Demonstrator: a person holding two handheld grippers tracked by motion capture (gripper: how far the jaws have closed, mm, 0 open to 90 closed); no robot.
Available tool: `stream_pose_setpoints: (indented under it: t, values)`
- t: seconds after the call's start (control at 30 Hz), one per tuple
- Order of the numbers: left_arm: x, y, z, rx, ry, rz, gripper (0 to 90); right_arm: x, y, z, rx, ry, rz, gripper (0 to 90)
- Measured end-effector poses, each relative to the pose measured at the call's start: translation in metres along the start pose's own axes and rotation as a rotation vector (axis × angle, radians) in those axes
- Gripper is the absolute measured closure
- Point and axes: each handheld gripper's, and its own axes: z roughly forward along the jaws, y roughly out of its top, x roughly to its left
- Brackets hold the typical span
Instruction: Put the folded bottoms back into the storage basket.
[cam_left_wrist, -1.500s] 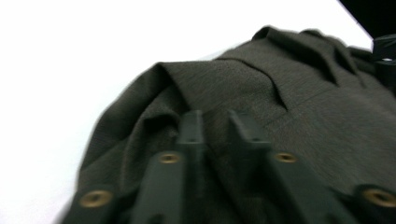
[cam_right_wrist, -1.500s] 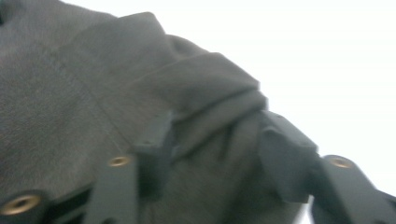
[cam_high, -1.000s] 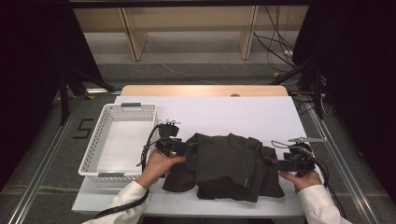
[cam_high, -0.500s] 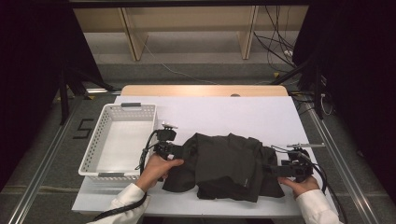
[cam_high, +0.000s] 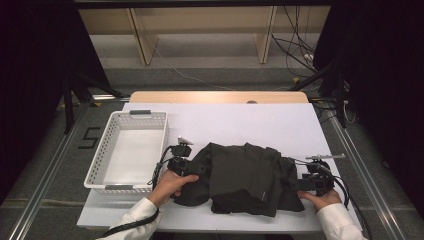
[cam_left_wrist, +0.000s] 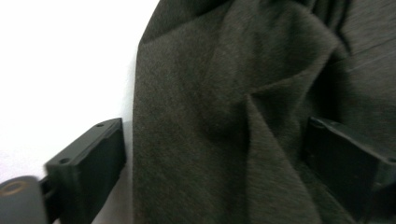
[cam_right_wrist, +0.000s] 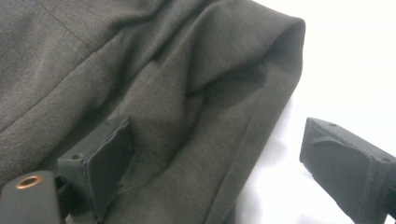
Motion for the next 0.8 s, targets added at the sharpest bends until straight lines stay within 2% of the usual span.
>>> stream_pose_setpoints:
  t: [0.1, 0.2, 0.33, 0.43, 0.5, 0.6, 0.67, 0.73, 0.8]
  values:
    - [0.000, -0.001, 0.001, 0.006, -0.017, 0.006, 1.8, -0.002, -0.001, 0.004, 0.028, 0.009, 0.007, 10.0]
    - [0.001, -0.001, 0.000, 0.013, -0.042, 0.021, 0.8, -0.005, -0.003, 0.009, 0.060, 0.052, 0.035, 10.2]
    - [0.000, -0.005, 0.000, 0.025, -0.143, 0.012, 11.5, 0.000, -0.003, 0.014, 0.080, 0.074, 0.029, 11.1]
    - [-0.002, -0.006, 0.002, 0.042, -0.215, -0.013, 20.4, 0.006, -0.003, 0.017, 0.092, 0.109, 0.024, 13.6]
    - [-0.006, -0.006, 0.002, 0.042, -0.209, 0.011, 22.2, 0.009, -0.003, 0.019, 0.098, 0.178, 0.048, 15.1]
    - [-0.007, -0.005, -0.002, 0.039, -0.232, 0.008, 25.5, 0.014, -0.002, 0.020, 0.097, 0.196, 0.033, 16.1]
    - [-0.009, -0.005, -0.003, 0.039, -0.235, 0.007, 25.9, 0.014, -0.001, 0.019, 0.080, 0.229, 0.051, 16.9]
    - [-0.010, -0.004, -0.005, 0.044, -0.237, 0.015, 26.2, 0.014, -0.001, 0.015, 0.063, 0.236, 0.054, 18.4]
    - [-0.009, -0.002, -0.009, 0.040, -0.258, 0.013, 26.8, 0.014, -0.001, 0.012, 0.052, 0.254, 0.057, 18.8]
